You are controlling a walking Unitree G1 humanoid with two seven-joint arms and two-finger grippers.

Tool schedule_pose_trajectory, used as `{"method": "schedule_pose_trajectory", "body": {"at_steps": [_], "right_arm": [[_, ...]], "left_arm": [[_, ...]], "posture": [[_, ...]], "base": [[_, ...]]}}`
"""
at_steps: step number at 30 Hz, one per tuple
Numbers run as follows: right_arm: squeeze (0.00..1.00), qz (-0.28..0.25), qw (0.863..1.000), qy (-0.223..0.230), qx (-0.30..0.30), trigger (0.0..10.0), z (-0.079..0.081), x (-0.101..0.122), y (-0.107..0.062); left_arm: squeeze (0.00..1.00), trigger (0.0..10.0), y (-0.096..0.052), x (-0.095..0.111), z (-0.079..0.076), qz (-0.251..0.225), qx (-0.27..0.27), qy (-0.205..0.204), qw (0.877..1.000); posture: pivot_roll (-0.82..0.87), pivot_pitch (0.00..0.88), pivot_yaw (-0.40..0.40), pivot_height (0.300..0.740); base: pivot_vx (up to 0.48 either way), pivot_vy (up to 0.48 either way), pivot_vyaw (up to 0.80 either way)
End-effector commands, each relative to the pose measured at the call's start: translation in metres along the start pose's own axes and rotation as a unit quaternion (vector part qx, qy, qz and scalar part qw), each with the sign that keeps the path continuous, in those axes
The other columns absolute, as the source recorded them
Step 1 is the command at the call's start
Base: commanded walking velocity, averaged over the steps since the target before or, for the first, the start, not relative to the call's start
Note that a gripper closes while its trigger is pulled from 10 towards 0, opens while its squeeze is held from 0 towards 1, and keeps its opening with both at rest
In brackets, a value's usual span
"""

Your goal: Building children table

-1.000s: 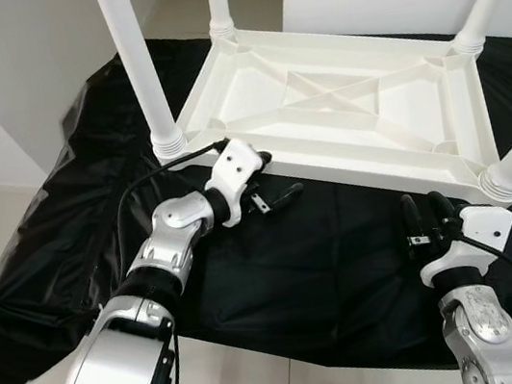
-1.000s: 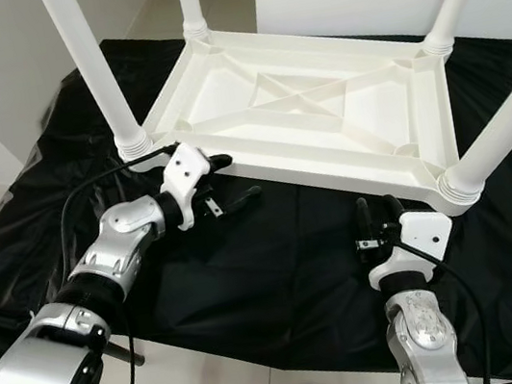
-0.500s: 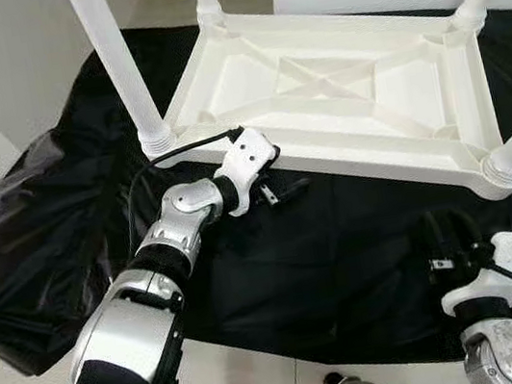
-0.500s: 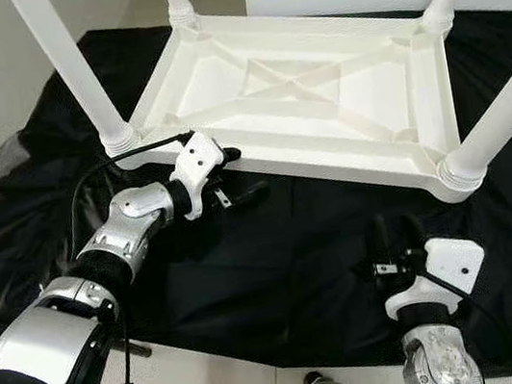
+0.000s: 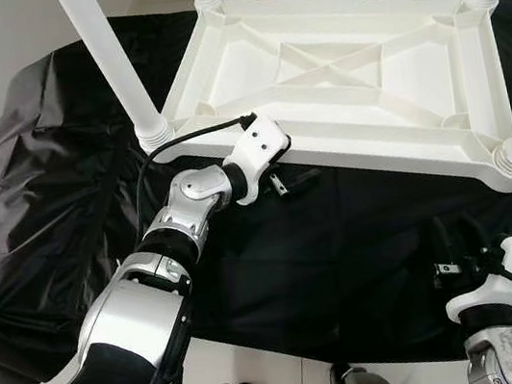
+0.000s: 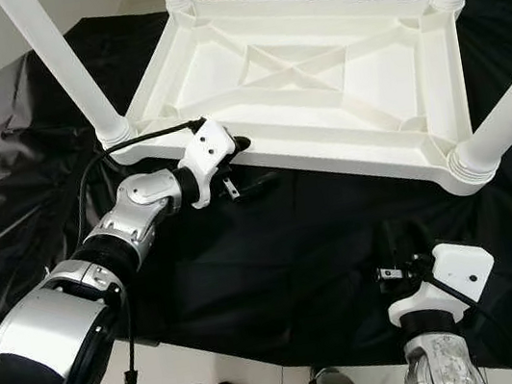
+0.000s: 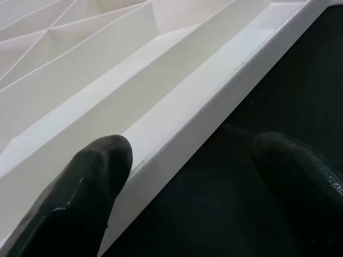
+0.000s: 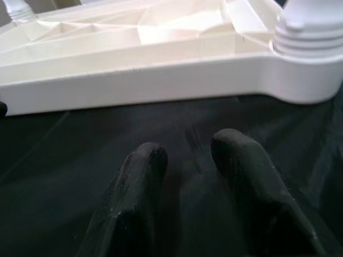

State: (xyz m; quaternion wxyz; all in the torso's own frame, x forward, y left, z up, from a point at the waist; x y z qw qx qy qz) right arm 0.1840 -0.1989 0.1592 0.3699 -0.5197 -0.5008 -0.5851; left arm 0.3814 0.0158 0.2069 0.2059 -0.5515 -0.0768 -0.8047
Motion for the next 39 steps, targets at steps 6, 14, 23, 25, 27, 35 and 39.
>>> {"method": "schedule_pose_trajectory", "body": {"at_steps": [6, 14, 23, 25, 27, 35, 39], "right_arm": [[0.0, 0.017, 1.0, 0.003, -0.006, 10.0, 0.001, 0.0, -0.009], [0.0, 0.026, 1.0, 0.004, -0.009, 10.0, 0.001, -0.002, -0.011], [0.0, 0.03, 1.0, 0.005, -0.005, 10.0, 0.002, -0.004, -0.01], [0.0, 0.031, 0.999, 0.005, 0.001, 10.0, 0.004, -0.005, -0.009], [0.0, 0.032, 0.999, 0.006, 0.003, 10.0, 0.005, -0.006, -0.008], [0.0, 0.029, 0.999, 0.008, 0.018, 10.0, 0.008, -0.007, -0.003], [0.0, 0.028, 0.999, 0.009, 0.027, 10.0, 0.01, -0.008, 0.0]], "left_arm": [[0.0, 10.0, 0.009, -0.005, -0.01, 0.031, -0.031, 0.007, 0.999], [0.0, 10.0, 0.012, -0.013, -0.015, 0.077, -0.048, 0.009, 0.996], [0.0, 0.0, 0.003, -0.024, -0.027, 0.11, -0.147, 0.018, 0.983], [0.0, 0.0, -0.003, -0.029, -0.03, 0.123, -0.18, 0.014, 0.976], [0.0, 0.0, -0.006, -0.032, -0.031, 0.129, -0.195, 0.015, 0.972], [0.0, 0.0, -0.016, -0.04, -0.036, 0.138, -0.236, 0.02, 0.962], [0.0, 0.0, -0.021, -0.045, -0.043, 0.134, -0.265, 0.018, 0.955]], "posture": [[-0.2, 0.276, 0.146, 0.74], [-0.19, 0.279, 0.149, 0.74], [-0.17, 0.276, 0.157, 0.74], [-0.16, 0.274, 0.159, 0.74], [-0.15, 0.27, 0.161, 0.74], [-0.11, 0.261, 0.158, 0.74], [-0.1, 0.259, 0.154, 0.74]], "base": [[0.0, 0.0, 0.0], [0.0, 0.0, 0.0], [0.0, 0.0, 0.0], [0.0, 0.0, 0.0], [0.0, 0.0, 0.0], [0.0, 0.0, 0.0], [0.0, 0.0, 0.0]]}}
Point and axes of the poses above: a point about 5 cm out from each wrist's last joint towards the gripper, its own y axis pointing out of the wrist towards the gripper, its own x axis along the axis of the wrist's last joint, z = x × y, the point moved 1 cm from there along y, pointing out of the wrist towards the gripper, and after that the axes turned 3 degrees about -y, right-handed, at the moved point
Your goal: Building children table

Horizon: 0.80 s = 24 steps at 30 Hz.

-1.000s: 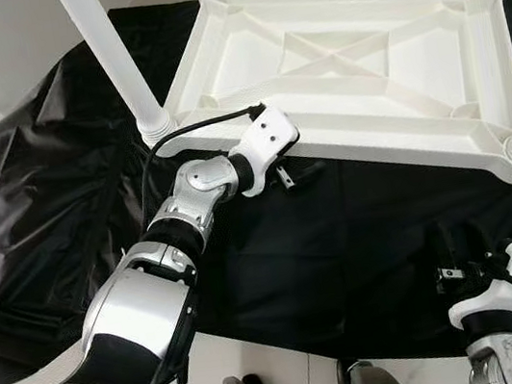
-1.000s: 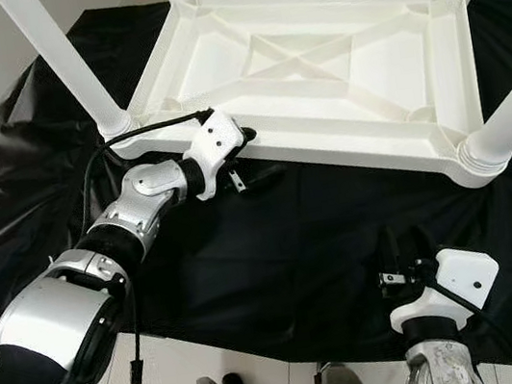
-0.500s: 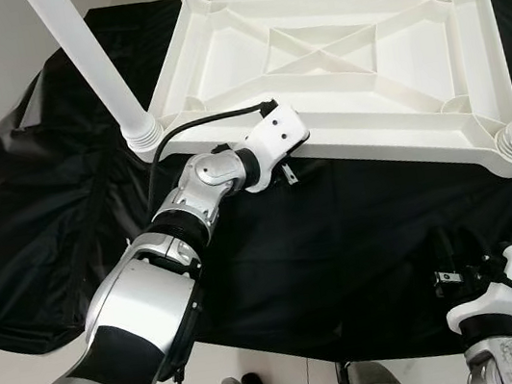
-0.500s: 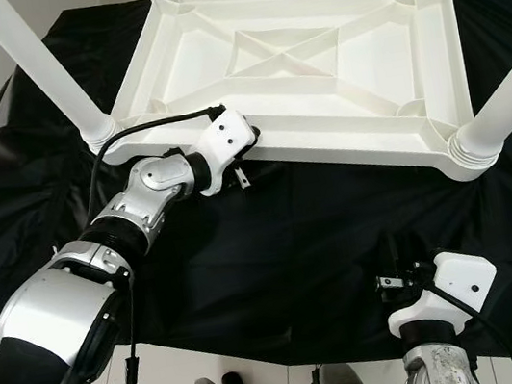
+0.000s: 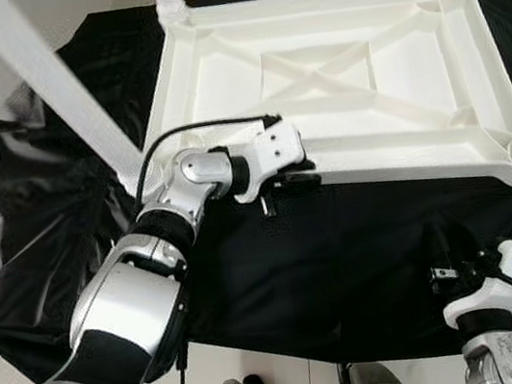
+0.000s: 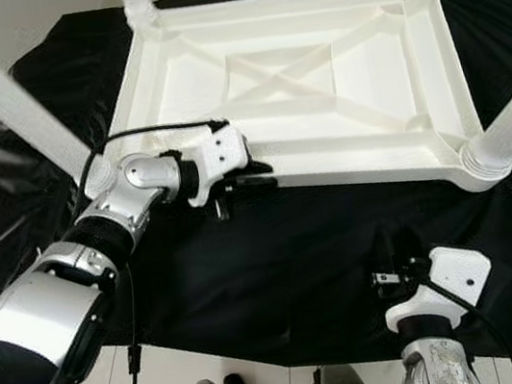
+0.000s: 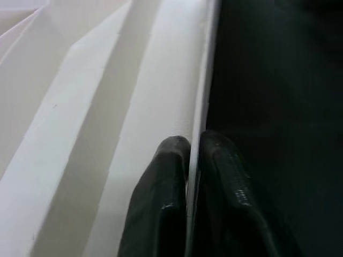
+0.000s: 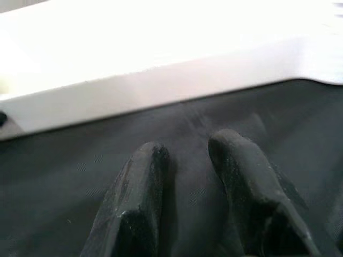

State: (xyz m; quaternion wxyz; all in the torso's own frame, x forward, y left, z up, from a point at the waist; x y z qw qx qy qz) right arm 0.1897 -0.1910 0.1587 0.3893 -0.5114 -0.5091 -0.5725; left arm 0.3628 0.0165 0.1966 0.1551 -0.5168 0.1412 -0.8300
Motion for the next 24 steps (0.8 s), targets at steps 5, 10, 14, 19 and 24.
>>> {"method": "schedule_pose_trajectory", "body": {"at_steps": [5, 10, 14, 19, 24], "right_arm": [[0.0, 0.013, 1.0, 0.002, 0.019, 10.0, 0.003, -0.008, 0.006], [0.0, 0.007, 1.0, 0.0, 0.026, 10.0, 0.003, -0.008, 0.012], [0.0, -0.007, 0.999, -0.004, 0.031, 10.0, 0.002, -0.005, 0.026], [0.0, -0.026, 0.999, -0.001, 0.039, 10.0, 0.006, 0.001, 0.039], [0.0, -0.032, 0.998, -0.003, 0.046, 10.0, 0.008, 0.003, 0.04]], "left_arm": [[0.0, 0.0, 0.005, -0.041, -0.046, 0.017, -0.105, -0.071, 0.992], [0.0, 0.0, 0.006, -0.039, -0.051, -0.003, -0.115, -0.072, 0.991], [0.0, 0.0, 0.014, -0.029, -0.05, -0.04, -0.093, -0.072, 0.992], [0.0, 0.0, 0.035, 0.0, -0.032, -0.093, -0.023, -0.085, 0.992], [0.0, 10.0, 0.04, 0.018, -0.022, -0.12, 0.005, -0.091, 0.989]], "posture": [[-0.06, 0.247, 0.141, 0.74], [-0.05, 0.239, 0.135, 0.74], [-0.03, 0.229, 0.125, 0.74], [-0.04, 0.224, 0.109, 0.74], [-0.05, 0.226, 0.108, 0.74]], "base": [[0.0, 0.0, 0.0], [0.0, 0.0, 0.0], [0.0, 0.0, 0.0], [0.0, 0.0, 0.0], [0.0, 0.0, 0.0]]}}
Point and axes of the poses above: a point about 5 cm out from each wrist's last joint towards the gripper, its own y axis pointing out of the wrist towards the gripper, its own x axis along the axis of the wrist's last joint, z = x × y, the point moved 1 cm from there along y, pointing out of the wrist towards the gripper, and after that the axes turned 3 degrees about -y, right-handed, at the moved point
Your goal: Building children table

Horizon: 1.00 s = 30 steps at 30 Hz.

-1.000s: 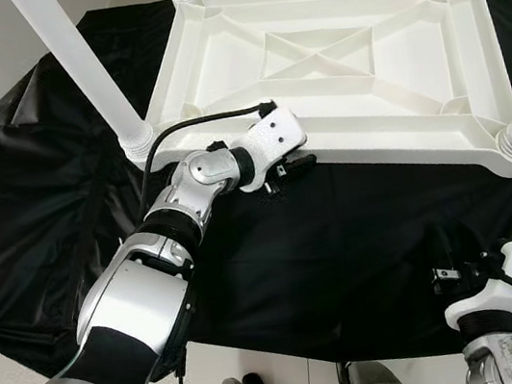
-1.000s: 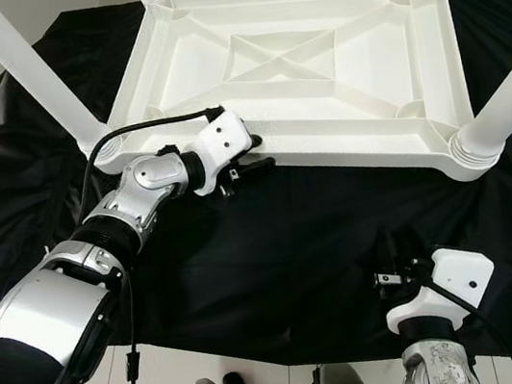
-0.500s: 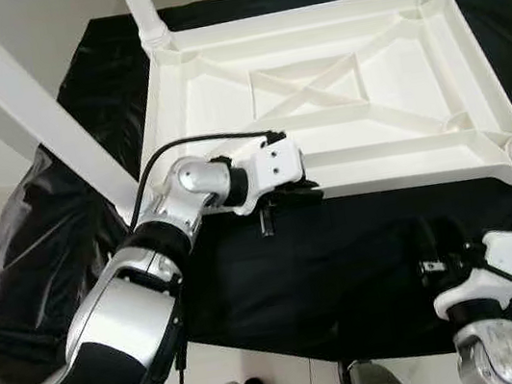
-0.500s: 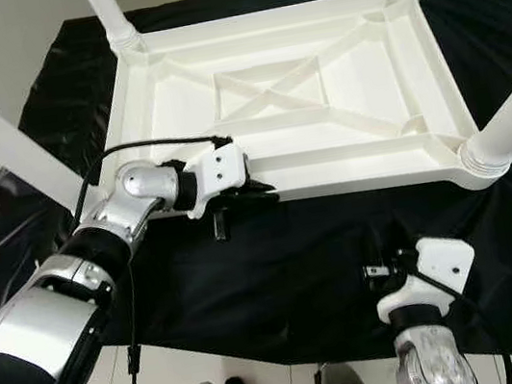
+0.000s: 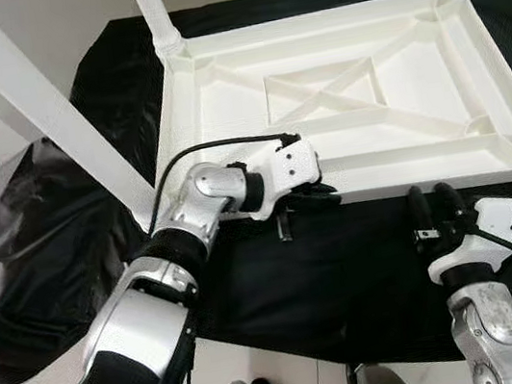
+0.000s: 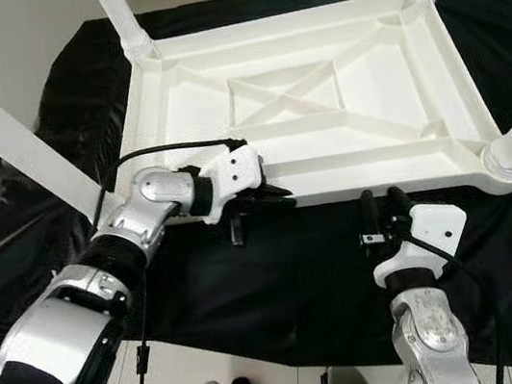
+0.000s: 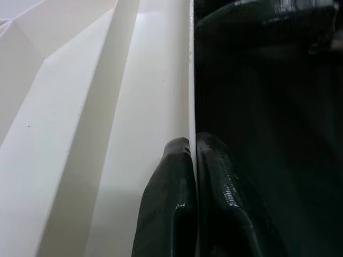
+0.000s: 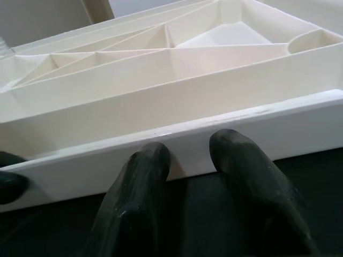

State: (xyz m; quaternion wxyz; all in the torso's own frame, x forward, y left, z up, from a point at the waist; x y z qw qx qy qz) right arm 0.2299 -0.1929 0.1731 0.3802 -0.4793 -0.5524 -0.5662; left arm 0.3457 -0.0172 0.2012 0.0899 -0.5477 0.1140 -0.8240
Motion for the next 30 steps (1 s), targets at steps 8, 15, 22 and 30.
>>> {"method": "schedule_pose_trajectory", "body": {"at_steps": [8, 15, 22, 30], "right_arm": [[0.0, 0.007, 1.0, -0.001, 0.013, 10.0, -0.001, -0.004, -0.002], [0.0, -0.008, 1.0, 0.005, 0.026, 10.0, 0.007, -0.002, 0.006], [0.0, -0.011, 0.999, 0.008, 0.029, 10.0, 0.007, -0.001, 0.01], [0.0, -0.021, 0.999, 0.01, 0.038, 10.0, 0.007, 0.0, 0.027]], "left_arm": [[1.0, 10.0, -0.001, 0.016, 0.007, -0.099, 0.053, -0.067, 0.991], [0.0, 10.0, -0.023, 0.048, 0.016, -0.152, 0.076, -0.028, 0.985], [0.0, 10.0, -0.035, 0.06, 0.017, -0.17, 0.095, -0.021, 0.981], [0.0, 10.0, -0.065, 0.06, 0.019, -0.202, 0.243, -0.053, 0.947]], "posture": [[-0.04, 0.223, 0.103, 0.74], [-0.02, 0.216, 0.078, 0.74], [-0.01, 0.216, 0.066, 0.74], [0.05, 0.204, 0.025, 0.74]], "base": [[0.0, 0.0, 0.0], [0.0, 0.0, 0.0], [0.0, 0.0, 0.0], [0.0, 0.0, 0.0]]}}
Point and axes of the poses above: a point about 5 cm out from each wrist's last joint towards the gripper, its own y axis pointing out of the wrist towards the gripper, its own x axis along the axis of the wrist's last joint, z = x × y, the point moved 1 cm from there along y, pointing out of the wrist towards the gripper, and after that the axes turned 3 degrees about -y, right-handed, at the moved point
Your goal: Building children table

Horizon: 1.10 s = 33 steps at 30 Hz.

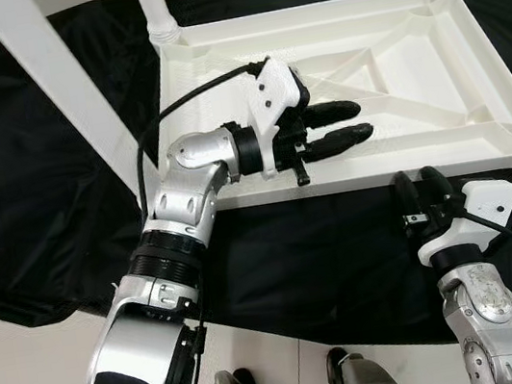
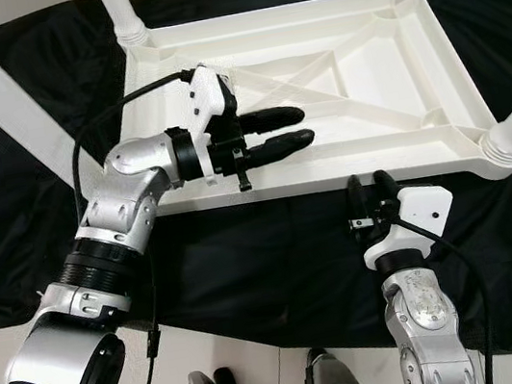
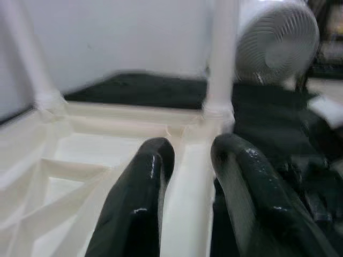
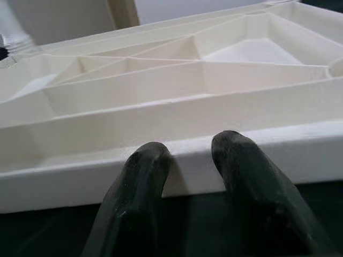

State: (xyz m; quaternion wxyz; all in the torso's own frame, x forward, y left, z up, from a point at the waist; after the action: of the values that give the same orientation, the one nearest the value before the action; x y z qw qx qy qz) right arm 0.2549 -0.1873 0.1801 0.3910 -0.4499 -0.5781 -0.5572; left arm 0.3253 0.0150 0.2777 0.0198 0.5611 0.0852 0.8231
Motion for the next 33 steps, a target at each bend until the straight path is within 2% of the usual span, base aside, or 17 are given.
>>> {"method": "schedule_pose_trajectory", "body": {"at_steps": [1, 2, 3, 7, 11, 15, 17, 18, 20, 21, 22, 26, 32, 33], "right_arm": [[0.0, -0.004, 1.0, 0.002, 0.003, 10.0, -0.001, -0.001, 0.005], [0.0, -0.004, 1.0, 0.002, 0.003, 10.0, -0.001, -0.001, 0.005], [0.0, -0.007, 1.0, 0.003, 0.008, 10.0, 0.0, -0.002, 0.011], [0.0, -0.008, 1.0, 0.004, 0.009, 10.0, 0.0, -0.002, 0.013], [0.0, -0.011, 1.0, 0.003, 0.019, 10.0, 0.001, -0.004, 0.022], [0.0, -0.012, 1.0, 0.003, 0.021, 10.0, 0.001, -0.004, 0.024], [0.0, -0.013, 1.0, 0.0, 0.026, 10.0, -0.002, -0.006, 0.032], [0.0, -0.013, 1.0, 0.0, 0.026, 10.0, -0.002, -0.006, 0.032], [0.0, -0.015, 0.999, -0.002, 0.03, 10.0, -0.004, -0.008, 0.038], [0.0, -0.015, 0.999, -0.002, 0.03, 10.0, -0.004, -0.008, 0.038], [0.0, -0.018, 0.999, -0.004, 0.035, 10.0, -0.004, -0.008, 0.044], [0.0, -0.021, 0.999, -0.005, 0.038, 10.0, -0.004, -0.007, 0.047], [0.0, -0.027, 0.998, -0.007, 0.052, 10.0, -0.002, -0.008, 0.056], [0.0, -0.027, 0.998, -0.007, 0.052, 10.0, -0.002, -0.008, 0.056]], "left_arm": [[0.0, 10.0, -0.015, -0.002, 0.014, -0.007, 0.171, -0.009, 0.985], [0.0, 10.0, -0.015, -0.002, 0.014, -0.007, 0.171, -0.009, 0.985], [0.0, 10.0, -0.026, -0.004, 0.011, 0.0, 0.195, -0.02, 0.981], [0.0, 10.0, -0.029, -0.005, 0.01, 0.002, 0.199, -0.024, 0.98], [0.0, 10.0, -0.047, -0.011, -0.002, 0.024, 0.221, -0.028, 0.975], [0.0, 10.0, -0.05, -0.012, -0.006, 0.029, 0.225, -0.034, 0.973], [0.0, 10.0, -0.069, -0.019, -0.022, 0.055, 0.236, -0.051, 0.969], [0.0, 10.0, -0.069, -0.019, -0.022, 0.055, 0.236, -0.051, 0.969], [0.0, 10.0, -0.086, -0.025, -0.035, 0.077, 0.248, -0.063, 0.964], [0.0, 10.0, -0.086, -0.025, -0.035, 0.077, 0.248, -0.063, 0.964], [0.0, 10.0, -0.097, -0.026, -0.043, 0.091, 0.253, -0.07, 0.961], [0.0, 10.0, -0.102, -0.025, -0.047, 0.099, 0.252, -0.075, 0.96], [0.0, 10.0, -0.137, -0.021, -0.06, 0.147, 0.273, -0.083, 0.947], [0.0, 10.0, -0.137, -0.021, -0.06, 0.147, 0.273, -0.083, 0.947]], "posture": [[0.05, 0.204, 0.025, 0.74], [0.05, 0.204, 0.025, 0.74], [0.06, 0.199, 0.019, 0.74], [0.06, 0.199, 0.019, 0.74], [0.1, 0.193, -0.007, 0.74], [0.1, 0.193, -0.007, 0.74], [0.13, 0.189, -0.021, 0.74], [0.13, 0.189, -0.021, 0.74], [0.15, 0.187, -0.028, 0.74], [0.15, 0.187, -0.028, 0.74], [0.16, 0.185, -0.039, 0.74], [0.17, 0.184, -0.044, 0.74], [0.19, 0.183, -0.058, 0.74], [0.19, 0.183, -0.058, 0.74]], "base": [[0.0, 0.0, 0.0], [0.0, 0.0, 0.0], [0.0, 0.0, 0.0], [0.0, 0.0, 0.0], [0.0, 0.0, 0.0], [0.0, 0.0, 0.0], [0.0, 0.0, 0.0], [0.0, 0.0, 0.0], [0.0, 0.0, 0.0], [0.0, 0.0, 0.0], [0.0, 0.0, 0.0], [0.0, 0.0, 0.0], [0.0, 0.0, 0.0], [0.0, 0.0, 0.0]]}}
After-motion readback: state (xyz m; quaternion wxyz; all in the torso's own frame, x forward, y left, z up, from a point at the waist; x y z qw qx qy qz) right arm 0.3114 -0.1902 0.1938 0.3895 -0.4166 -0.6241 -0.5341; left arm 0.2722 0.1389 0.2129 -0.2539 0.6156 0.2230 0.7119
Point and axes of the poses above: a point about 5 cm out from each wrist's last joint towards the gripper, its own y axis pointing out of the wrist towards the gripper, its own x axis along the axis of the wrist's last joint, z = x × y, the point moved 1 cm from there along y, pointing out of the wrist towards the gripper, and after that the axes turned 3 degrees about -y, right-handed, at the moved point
